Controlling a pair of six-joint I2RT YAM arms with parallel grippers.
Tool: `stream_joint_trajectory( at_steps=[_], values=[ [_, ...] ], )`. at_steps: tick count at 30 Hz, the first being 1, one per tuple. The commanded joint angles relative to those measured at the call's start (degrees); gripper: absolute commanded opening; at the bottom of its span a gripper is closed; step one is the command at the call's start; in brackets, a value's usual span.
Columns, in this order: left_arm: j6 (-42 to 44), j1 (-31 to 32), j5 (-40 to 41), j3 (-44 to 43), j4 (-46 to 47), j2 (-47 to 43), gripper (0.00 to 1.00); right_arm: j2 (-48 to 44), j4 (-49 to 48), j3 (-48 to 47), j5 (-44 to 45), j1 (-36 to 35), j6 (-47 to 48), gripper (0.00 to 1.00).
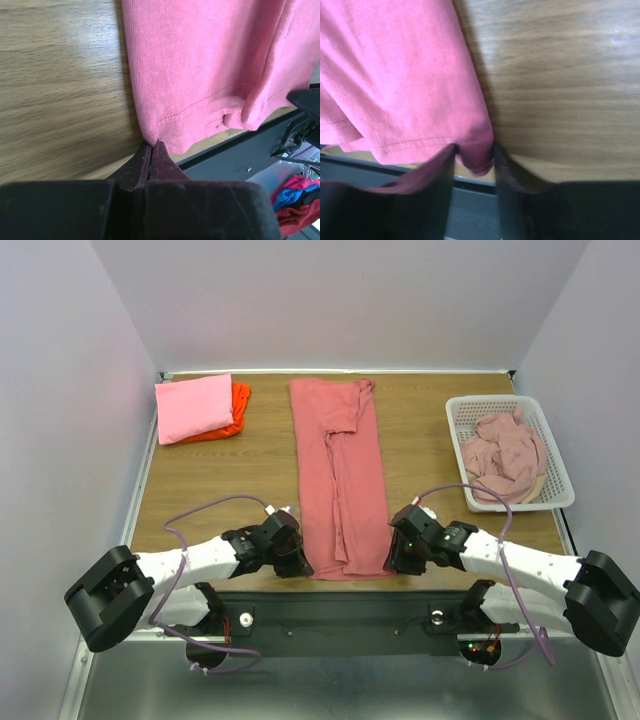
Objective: Fold and stack the t-shirts
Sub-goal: Fold the tshirt
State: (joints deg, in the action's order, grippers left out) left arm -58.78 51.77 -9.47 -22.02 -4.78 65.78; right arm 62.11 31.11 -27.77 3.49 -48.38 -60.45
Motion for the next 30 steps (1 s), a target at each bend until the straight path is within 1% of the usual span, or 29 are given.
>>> stream_joint_trajectory(
  at_steps=[1, 3, 4, 5, 6, 7, 11, 13, 16, 17, 19, 21, 22, 23, 25, 26, 29, 30],
  values=[
    [1.6, 0.5, 1.6, 0.4, -1.6, 0.1, 0.00, 1.3, -3.3, 0.8, -1.5, 0.3, 0.1, 0.34],
    [1.2, 0.7, 1.0, 0.8, -1.9, -1.5, 0.00, 0.7, -3.2, 0.7, -2.1, 0.4, 1.0, 0.24],
    [1.0, 0.9, 0.2, 1.1, -2.1, -3.7, 0.00, 0.2, -3.1, 0.8, -2.5, 0.3, 1.6, 0.18],
    [1.0, 1.1, -0.1, 1.7, -2.8, -5.0, 0.00, -0.7, -3.1, 1.0, -3.1, 0.3, 2.1, 0.06],
    [1.0, 1.1, -0.2, 2.1, -3.4, -6.4, 0.00, -2.3, -3.1, 1.7, -3.2, 0.4, 2.1, 0.00],
    [0.4, 1.1, 0.1, 2.3, -4.9, -9.1, 0.00, -3.3, -3.1, 2.2, -3.1, 0.4, 2.3, 0.00],
    [-0.2, 1.2, 1.5, 1.2, -6.6, -14.2, 0.00, -4.7, -3.0, 1.1, -2.5, 0.4, 3.4, 0.00],
    [-0.2, 1.1, 3.2, 0.1, -6.3, -14.4, 0.00, -3.9, -3.0, -1.4, -1.4, 0.4, 3.9, 0.00],
    [-0.5, 1.1, 5.8, -1.6, -3.7, -12.3, 0.00, -2.2, -2.5, -5.1, 3.4, 0.7, 5.5, 0.00],
    [-0.6, 1.1, 6.3, -1.9, -1.2, -11.5, 0.00, -1.6, -2.0, -5.9, 5.1, 1.0, 5.9, 0.00],
    [-0.4, 0.5, 8.1, -4.0, 1.3, -9.1, 0.00, -0.3, -1.8, -8.8, 6.3, 2.7, 7.1, 0.00],
    [0.3, 0.0, 8.9, -5.9, 2.0, -7.2, 0.00, 1.5, -1.9, -11.0, 8.2, 3.9, 7.6, 0.00],
    [2.1, -0.3, 9.0, -7.1, 1.9, -6.1, 0.00, 2.3, -1.8, -12.2, 9.2, 4.3, 8.0, 0.00],
    [3.3, -1.1, 11.9, -9.5, 1.5, -4.3, 0.00, 3.7, -1.9, -15.1, 11.8, 4.6, 8.6, 0.00],
    [4.8, -2.5, 12.4, -11.7, 1.3, -2.4, 0.00, 5.1, -2.0, -18.1, 14.8, 4.8, 9.0, 0.00],
    [5.5, -4.0, 12.7, -13.7, 1.4, -0.8, 0.00, 6.0, -2.3, -20.5, 17.8, 5.0, 9.1, 0.00],
    [7.4, -7.1, 13.2, -17.1, 1.4, 1.7, 0.00, 8.6, -4.2, -23.2, 21.4, 6.1, 9.6, 0.00],
    [7.5, -9.1, 13.9, -17.7, 1.3, 2.1, 0.00, 9.3, -4.9, -24.7, 21.8, 6.5, 9.9, 0.00]
  ],
)
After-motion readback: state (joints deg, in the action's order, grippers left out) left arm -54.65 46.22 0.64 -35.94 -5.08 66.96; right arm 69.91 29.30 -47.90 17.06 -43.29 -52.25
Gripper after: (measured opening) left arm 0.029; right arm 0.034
